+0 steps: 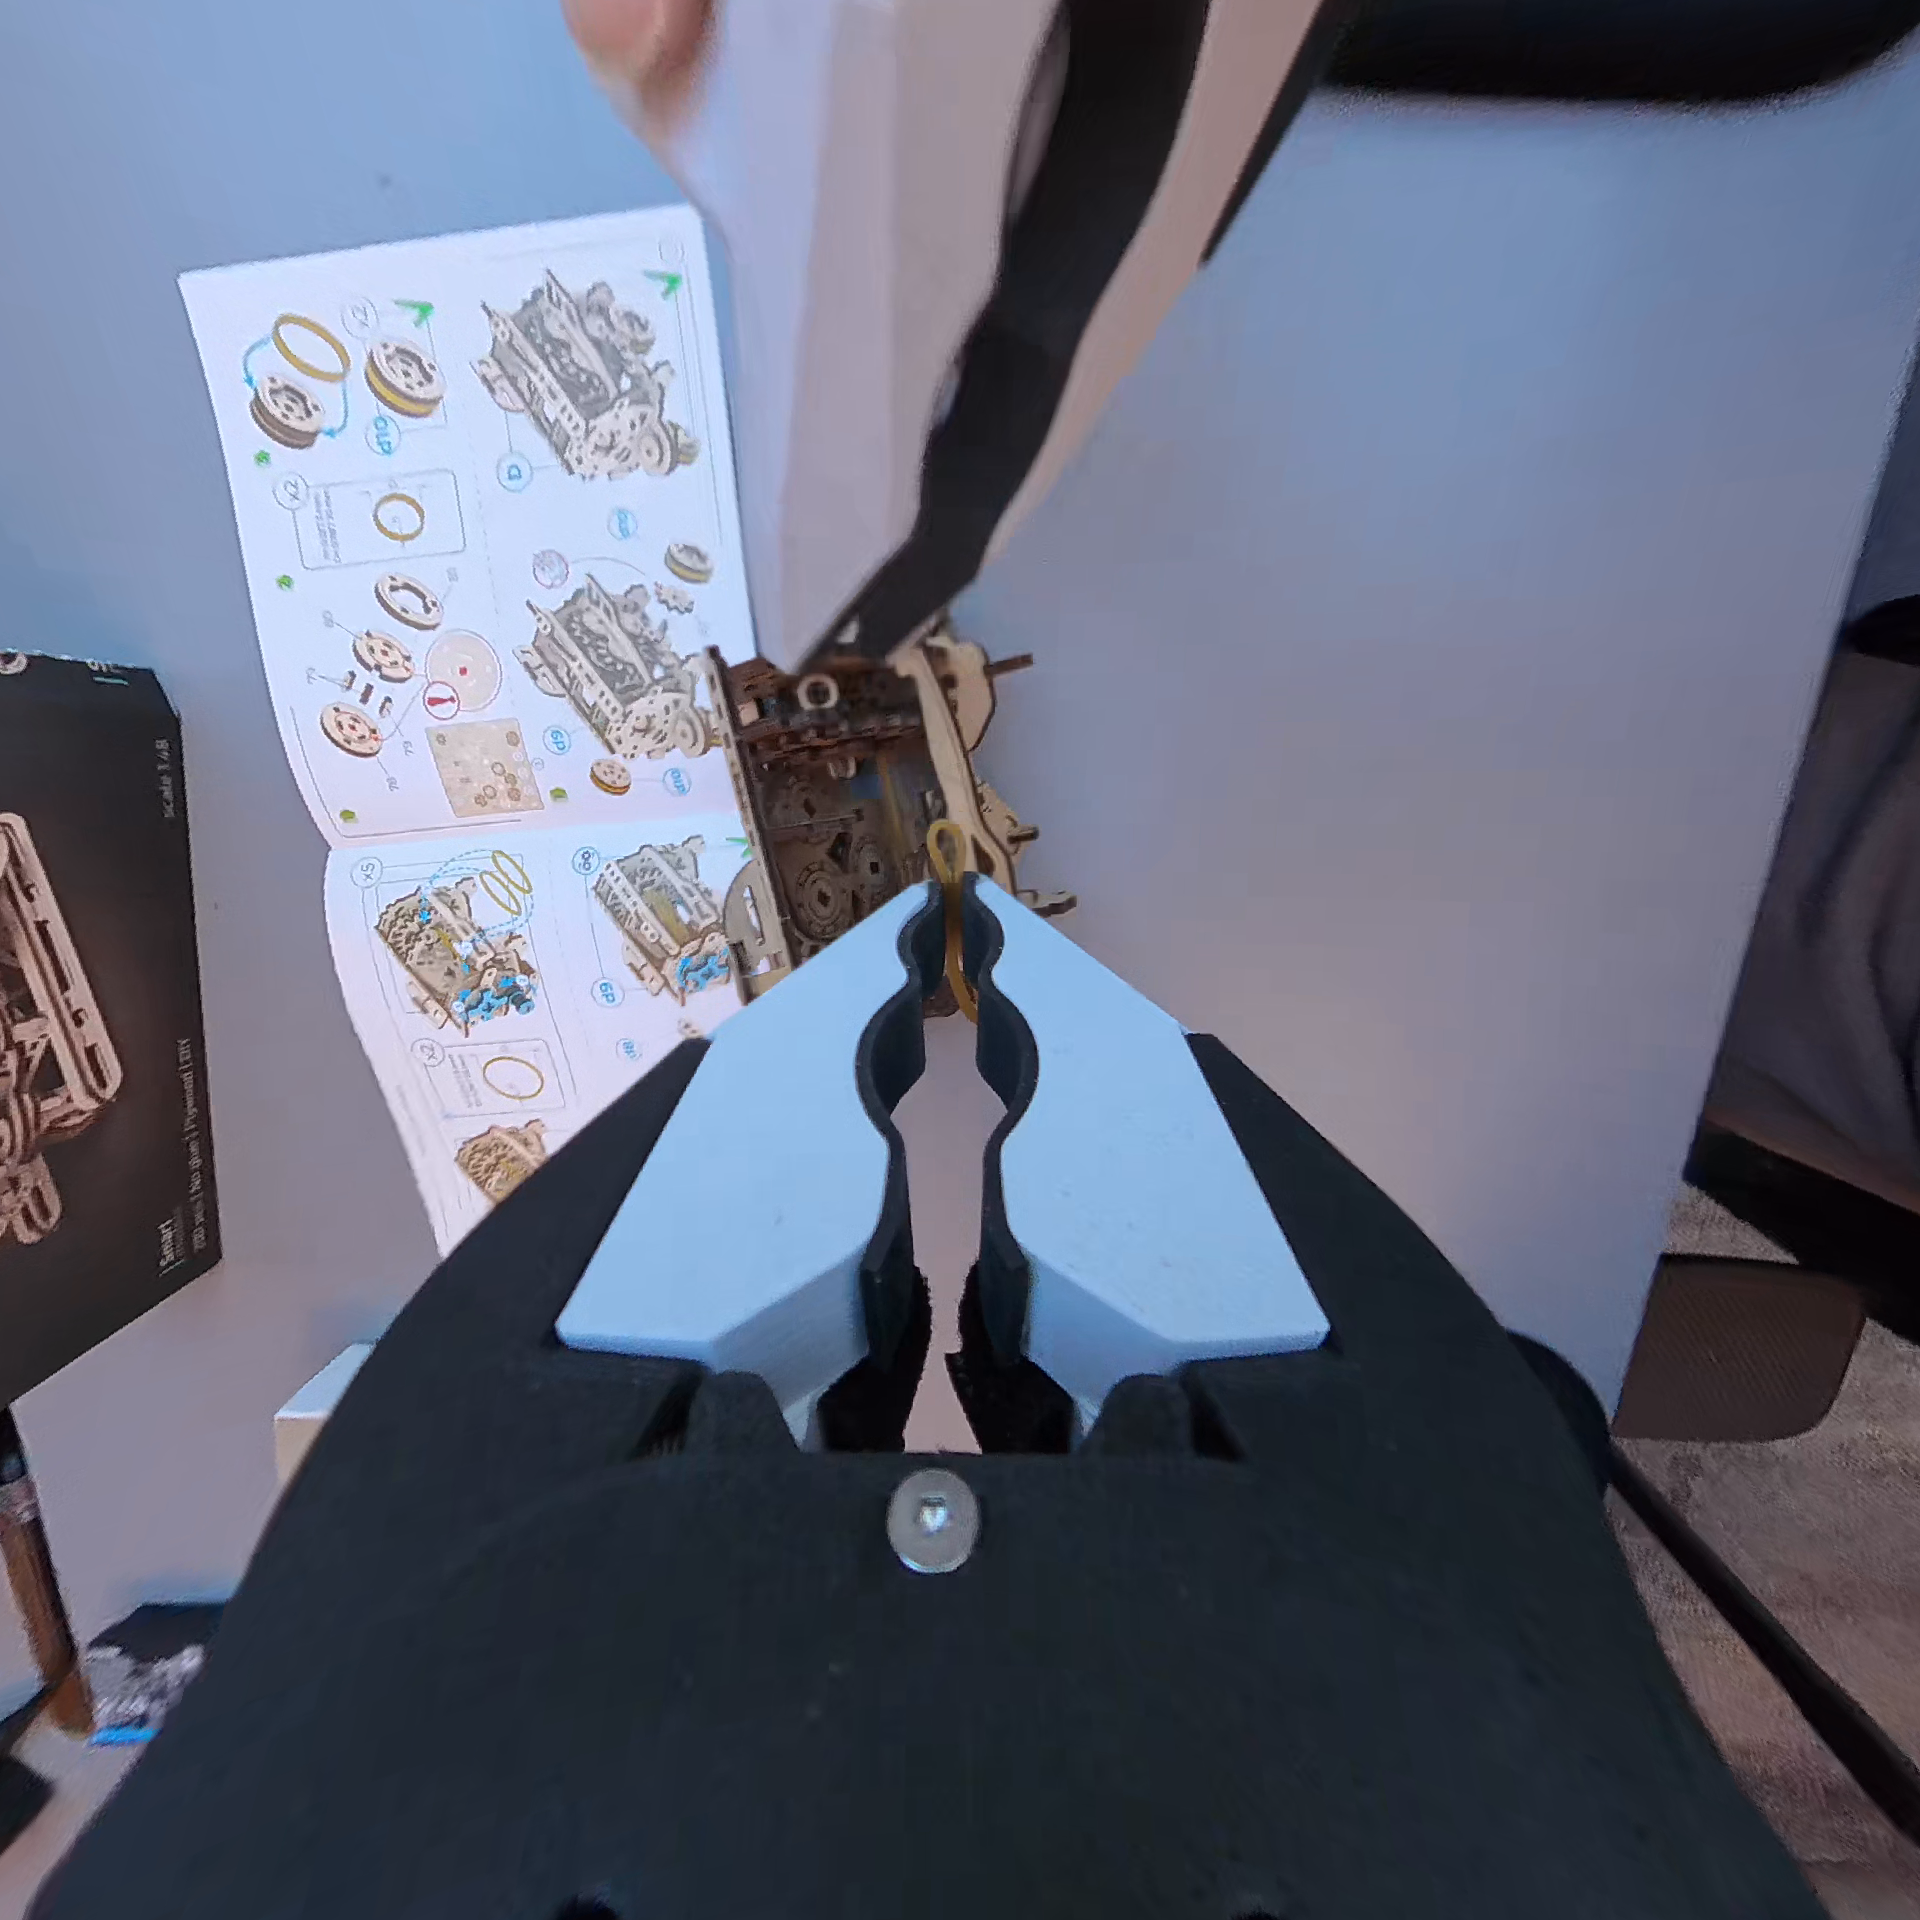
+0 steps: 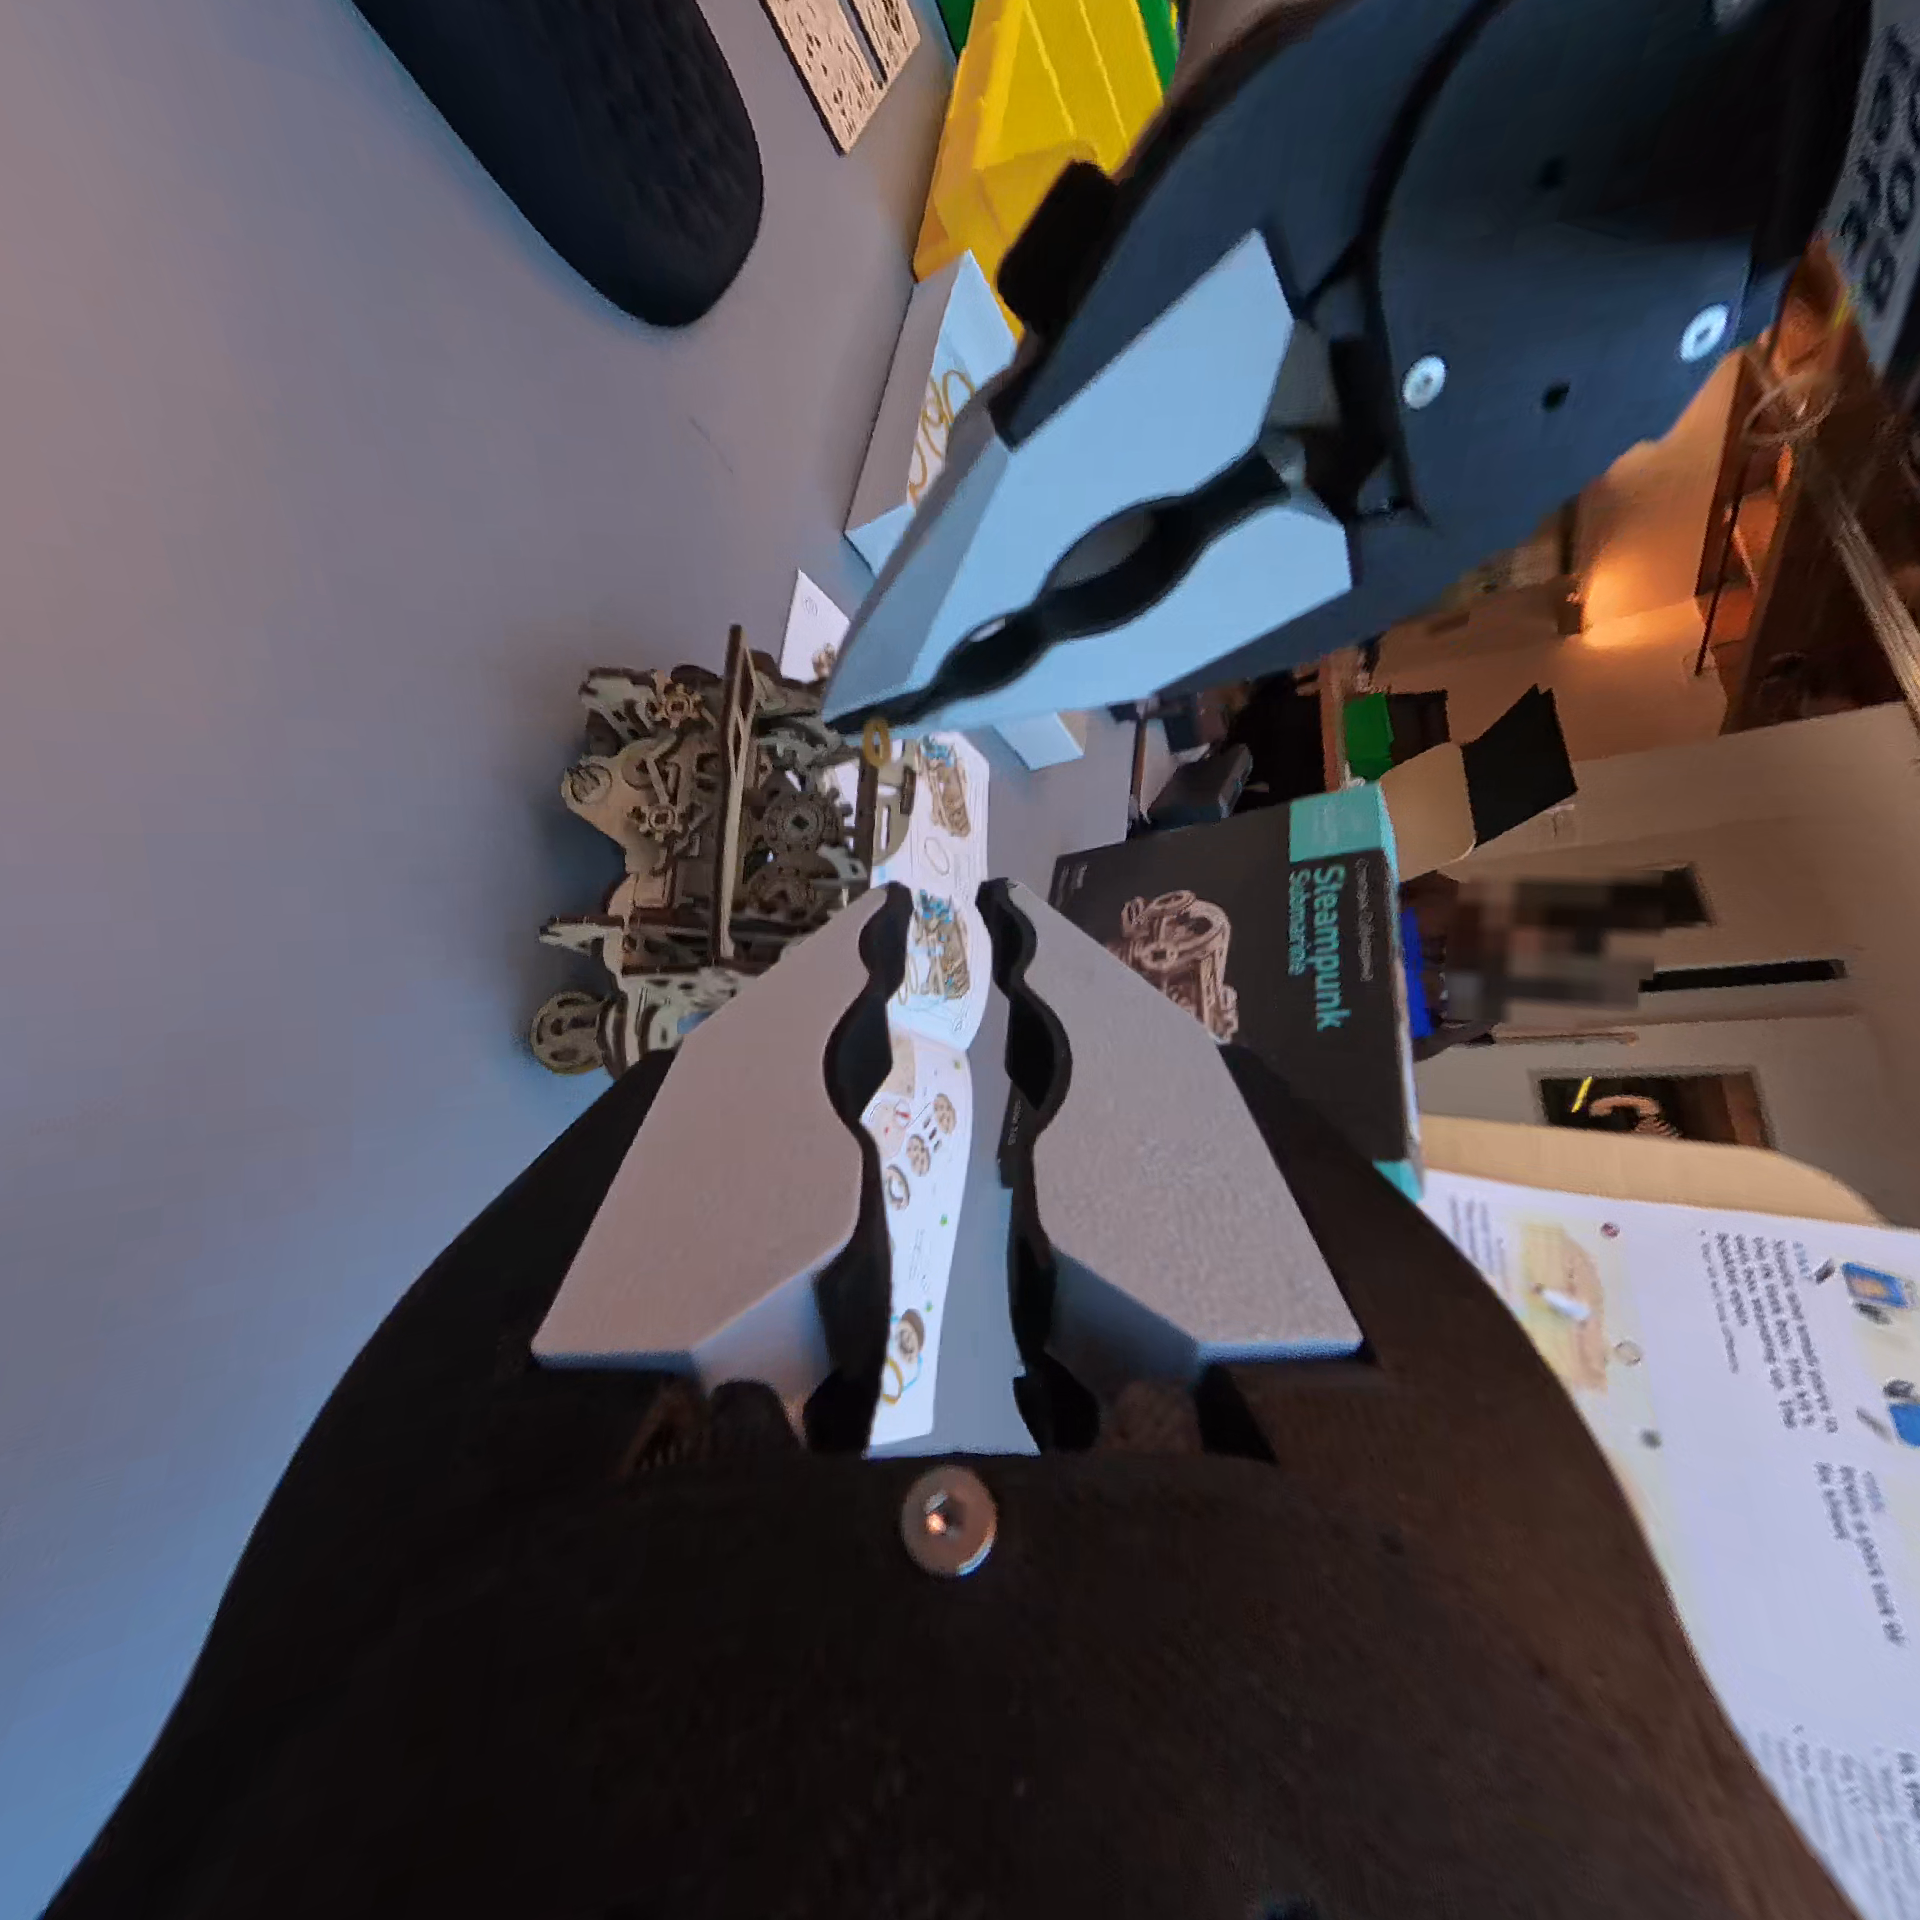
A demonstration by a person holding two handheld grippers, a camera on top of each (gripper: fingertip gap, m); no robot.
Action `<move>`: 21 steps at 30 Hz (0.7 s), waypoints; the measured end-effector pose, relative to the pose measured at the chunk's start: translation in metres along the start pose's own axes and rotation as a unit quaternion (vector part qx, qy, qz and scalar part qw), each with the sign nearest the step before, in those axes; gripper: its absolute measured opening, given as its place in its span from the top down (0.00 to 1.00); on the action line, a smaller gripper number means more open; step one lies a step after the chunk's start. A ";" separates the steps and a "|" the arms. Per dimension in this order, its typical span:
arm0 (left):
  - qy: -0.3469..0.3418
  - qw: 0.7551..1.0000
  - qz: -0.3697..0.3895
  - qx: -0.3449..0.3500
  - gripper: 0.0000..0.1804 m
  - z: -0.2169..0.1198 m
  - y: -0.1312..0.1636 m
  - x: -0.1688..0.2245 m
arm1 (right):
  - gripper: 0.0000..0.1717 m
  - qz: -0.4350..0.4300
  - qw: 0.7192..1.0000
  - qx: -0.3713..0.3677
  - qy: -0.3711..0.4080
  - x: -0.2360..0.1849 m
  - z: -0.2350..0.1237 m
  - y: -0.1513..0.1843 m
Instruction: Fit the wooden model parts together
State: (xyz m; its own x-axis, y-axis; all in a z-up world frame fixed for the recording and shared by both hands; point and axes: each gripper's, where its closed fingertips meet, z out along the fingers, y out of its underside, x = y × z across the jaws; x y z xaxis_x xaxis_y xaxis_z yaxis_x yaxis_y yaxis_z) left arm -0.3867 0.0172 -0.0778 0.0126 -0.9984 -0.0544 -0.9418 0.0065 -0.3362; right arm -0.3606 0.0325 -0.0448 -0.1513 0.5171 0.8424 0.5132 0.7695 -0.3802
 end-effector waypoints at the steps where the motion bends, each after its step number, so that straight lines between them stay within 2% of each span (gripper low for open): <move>1: -0.003 1.000 0.004 -0.013 1.00 0.003 0.001 -0.001 | 0.91 0.018 1.000 -0.002 -0.001 0.001 -0.001 0.007; 6: -0.034 0.998 0.025 -0.057 1.00 0.014 0.000 -0.008 | 0.90 0.111 0.993 0.024 -0.026 -0.003 0.000 0.027; 11: -0.060 0.996 0.022 -0.068 1.00 0.023 -0.002 -0.012 | 0.91 0.152 0.985 0.065 -0.051 -0.006 -0.003 0.015; 21: -0.092 0.992 -0.002 -0.081 1.00 0.033 0.004 -0.014 | 0.91 0.167 0.981 0.065 -0.076 -0.017 0.006 0.015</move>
State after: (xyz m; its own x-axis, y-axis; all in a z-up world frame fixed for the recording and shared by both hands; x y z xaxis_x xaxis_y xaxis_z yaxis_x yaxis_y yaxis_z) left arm -0.3794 0.0334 -0.1097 0.0632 -0.9714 -0.2290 -0.9832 -0.0213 -0.1812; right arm -0.3549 0.0376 -0.0673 -0.1227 0.7911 0.5992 0.4459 0.5834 -0.6789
